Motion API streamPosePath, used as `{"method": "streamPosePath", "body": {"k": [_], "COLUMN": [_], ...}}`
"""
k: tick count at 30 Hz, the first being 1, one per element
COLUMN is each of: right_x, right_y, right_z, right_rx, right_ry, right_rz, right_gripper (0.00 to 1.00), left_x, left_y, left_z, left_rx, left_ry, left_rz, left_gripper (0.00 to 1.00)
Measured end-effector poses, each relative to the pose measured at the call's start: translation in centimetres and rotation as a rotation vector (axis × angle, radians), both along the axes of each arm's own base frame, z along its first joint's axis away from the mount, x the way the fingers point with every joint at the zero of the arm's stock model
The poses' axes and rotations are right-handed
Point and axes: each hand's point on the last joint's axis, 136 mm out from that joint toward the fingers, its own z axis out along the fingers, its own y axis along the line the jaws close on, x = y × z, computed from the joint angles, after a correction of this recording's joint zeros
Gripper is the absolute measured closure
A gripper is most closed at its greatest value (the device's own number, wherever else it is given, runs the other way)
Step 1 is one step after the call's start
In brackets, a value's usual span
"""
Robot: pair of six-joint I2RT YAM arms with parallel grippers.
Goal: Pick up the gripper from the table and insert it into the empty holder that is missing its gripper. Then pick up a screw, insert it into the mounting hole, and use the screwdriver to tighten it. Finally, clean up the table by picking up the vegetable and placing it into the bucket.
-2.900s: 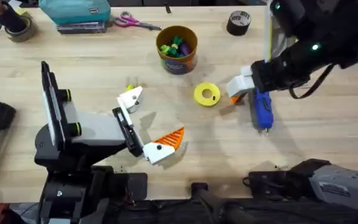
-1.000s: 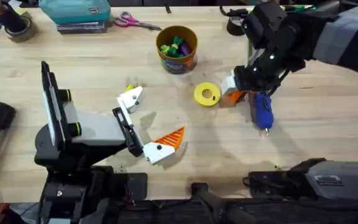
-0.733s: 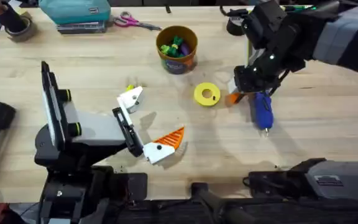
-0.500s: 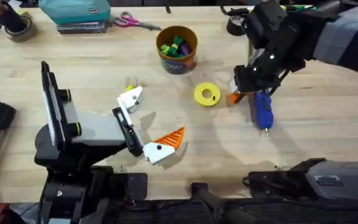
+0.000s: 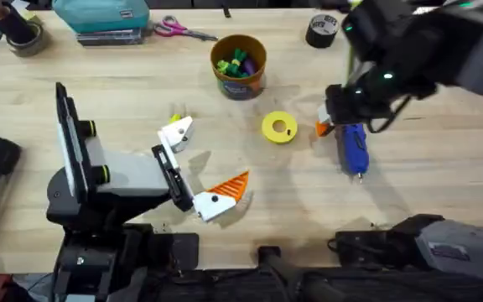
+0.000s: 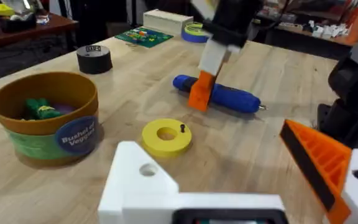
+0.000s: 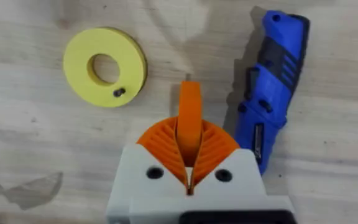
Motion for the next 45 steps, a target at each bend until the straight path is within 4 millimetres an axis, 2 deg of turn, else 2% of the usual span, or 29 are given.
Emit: {"method": "streamPosePath", "body": {"k": [3,10,15,28,33,36,45], "right_x": [-0.6,-0.6,-0.5,-0.8,-0.6,-0.9,-1.5], "right_y": [-0.2,0.0,1.2,7.6,10.6,12.0,14.5], "right_z": [2.3,8.5,11.2,16.6,19.7,20.5,20.1], "right_rx": [0.021,0.087,0.178,0.555,0.737,0.834,1.079], "right_ry": [-0.050,-0.174,-0.254,-0.373,-0.455,-0.476,-0.468], "right_rz": [0.000,0.005,0.026,0.240,0.372,0.443,0.533], "right_gripper": [0.992,0.992,0.992,0.992,0.992,0.992,0.992], "left_x": [0.0,0.0,0.0,0.0,0.0,0.0,0.0], "left_y": [0.0,0.0,0.0,0.0,0.0,0.0,0.0], "left_z": [0.0,0.0,0.0,0.0,0.0,0.0,0.0], "left_rx": [0.000,0.000,0.000,0.000,0.000,0.000,0.000], "left_ry": [0.000,0.000,0.000,0.001,0.000,0.000,0.001], "left_rz": [0.000,0.000,0.000,0.000,0.000,0.000,0.000], "left_gripper": [0.016,0.015,0.015,0.015,0.016,0.015,0.016]}}
